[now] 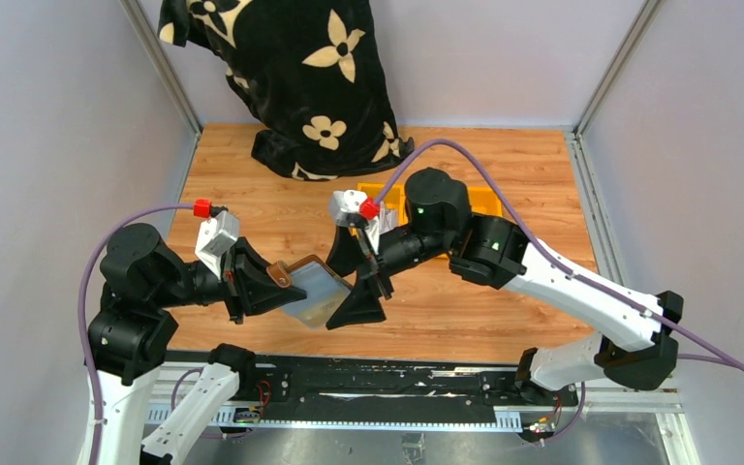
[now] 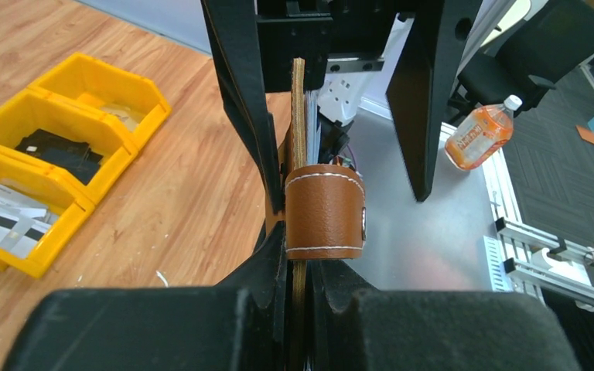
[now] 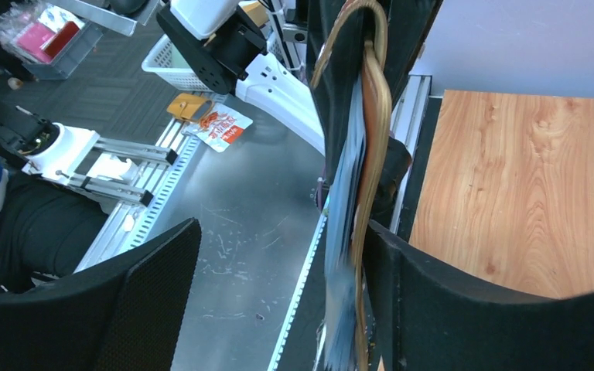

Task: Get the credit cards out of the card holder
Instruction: Remove the credit card from the card holder.

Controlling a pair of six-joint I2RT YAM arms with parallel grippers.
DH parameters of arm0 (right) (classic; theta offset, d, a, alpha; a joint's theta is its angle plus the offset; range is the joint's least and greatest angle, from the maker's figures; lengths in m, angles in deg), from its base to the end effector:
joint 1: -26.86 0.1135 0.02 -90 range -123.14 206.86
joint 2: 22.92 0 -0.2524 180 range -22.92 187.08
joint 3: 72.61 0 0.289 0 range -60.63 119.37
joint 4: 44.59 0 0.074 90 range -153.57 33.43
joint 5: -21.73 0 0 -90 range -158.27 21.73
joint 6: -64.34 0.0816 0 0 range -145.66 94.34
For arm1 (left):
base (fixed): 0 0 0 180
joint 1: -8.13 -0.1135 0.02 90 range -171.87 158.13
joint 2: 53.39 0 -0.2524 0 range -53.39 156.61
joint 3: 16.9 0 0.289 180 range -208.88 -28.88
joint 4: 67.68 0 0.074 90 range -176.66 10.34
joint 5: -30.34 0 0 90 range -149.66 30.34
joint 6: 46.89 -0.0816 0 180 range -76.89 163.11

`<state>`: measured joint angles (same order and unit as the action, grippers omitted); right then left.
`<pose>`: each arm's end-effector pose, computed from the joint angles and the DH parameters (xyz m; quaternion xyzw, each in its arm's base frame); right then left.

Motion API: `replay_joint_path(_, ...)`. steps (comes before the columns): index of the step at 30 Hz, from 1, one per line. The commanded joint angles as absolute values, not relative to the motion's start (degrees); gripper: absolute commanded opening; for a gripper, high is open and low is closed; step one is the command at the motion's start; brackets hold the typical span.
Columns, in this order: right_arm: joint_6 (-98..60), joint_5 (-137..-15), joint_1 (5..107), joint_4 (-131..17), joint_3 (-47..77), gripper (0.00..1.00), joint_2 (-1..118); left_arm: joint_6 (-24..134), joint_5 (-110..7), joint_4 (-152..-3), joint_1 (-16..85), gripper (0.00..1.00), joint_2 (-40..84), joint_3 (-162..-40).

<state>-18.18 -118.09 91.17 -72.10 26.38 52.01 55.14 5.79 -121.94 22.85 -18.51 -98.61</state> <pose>0.0932 0.3376 0.4674 -0.5682 0.4434 0.6129 0.3239 0.0949 -0.1017 0.4547 0.3714 0.6236 -0.5236 0.4461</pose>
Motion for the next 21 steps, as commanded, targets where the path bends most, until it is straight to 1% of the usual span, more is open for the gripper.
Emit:
replay_joint_path(1, -22.19, -114.09, 93.62, -75.66, 30.42, 0.7, 54.65, 56.5, 8.78, -121.71, 23.02, 0.0, -18.81, -99.36)
replay_joint_path(3, -21.27, -113.39, 93.65, -74.09, 30.43, 0.57, 55.18, 56.37, 9.93, -122.63, 22.99, 0.0, -18.83, -99.44)
replay_joint_path(4, -20.72, -112.98, 93.65, -73.53, 30.4, 0.45, 55.27, 55.95, 10.22, -123.17, 23.06, 0.0, -18.77, -99.57)
replay_joint_path(7, -19.18, -111.31, 93.66, -71.48, 30.16, 0.17, 55.08, 55.92, 11.21, -123.85, 22.99, 0.01, -18.97, -99.53)
replay_joint_path(9, -18.41, -110.36, 93.66, -70.02, 29.88, 0.06, 54.88, 56.15, 11.51, -123.93, 23.05, 0.07, -19.15, -99.19)
replay_joint_path(10, -18.05, -109.62, 93.65, -69.29, 29.69, 0.01, 54.66, 56.27, 11.6, -124.0, 23.06, 0.13, -19.23, -98.88)
replay_joint_path(11, -17.69, -108.3, 93.64, -68.43, 29.16, 0.0, 54.37, 56.23, 11.47, -124.06, 23.02, 0.2, -19.39, -98.72)
replay_joint_path(12, -17.15, -107.46, 93.56, -67.69, 28.84, 0.0, 53.95, 56.19, 11.29, -124.2, 23.02, 0.3, -19.56, -98.68)
replay_joint_path(13, -16.58, -105.8, 93.44, -66.74, 28.24, 0.0, 53.41, 56.05, 10.88, -124.43, 23.05, 0.38, -19.74, -98.71)
replay_joint_path(15, -14.14, -103.72, 92.74, -63.03, 26.07, 0.0, 51.95, 55.86, 10.7, -124.74, 23.0, 0.52, -20.21, -98.88)
replay_joint_path(17, -9.25, -101.66, 91.74, -56.43, 21.37, 0.0, 49.14, 55.78, 10.59, -124.82, 23.02, 0.62, -20.77, -99.01)
replay_joint_path(19, -4.41, -99.29, 91.01, -47.74, 15.77, 0.0, 46.16, 55.82, 9.89, -124.48, 23.05, 0.64, -21.37, -98.81)
replay_joint_path(21, 0.15, -97.75, 90.93, -37.32, 10.22, 0.0, 44.17, 56.75, 8.55, -122.81, 23.04, 0.61, -22.17, -98.4)
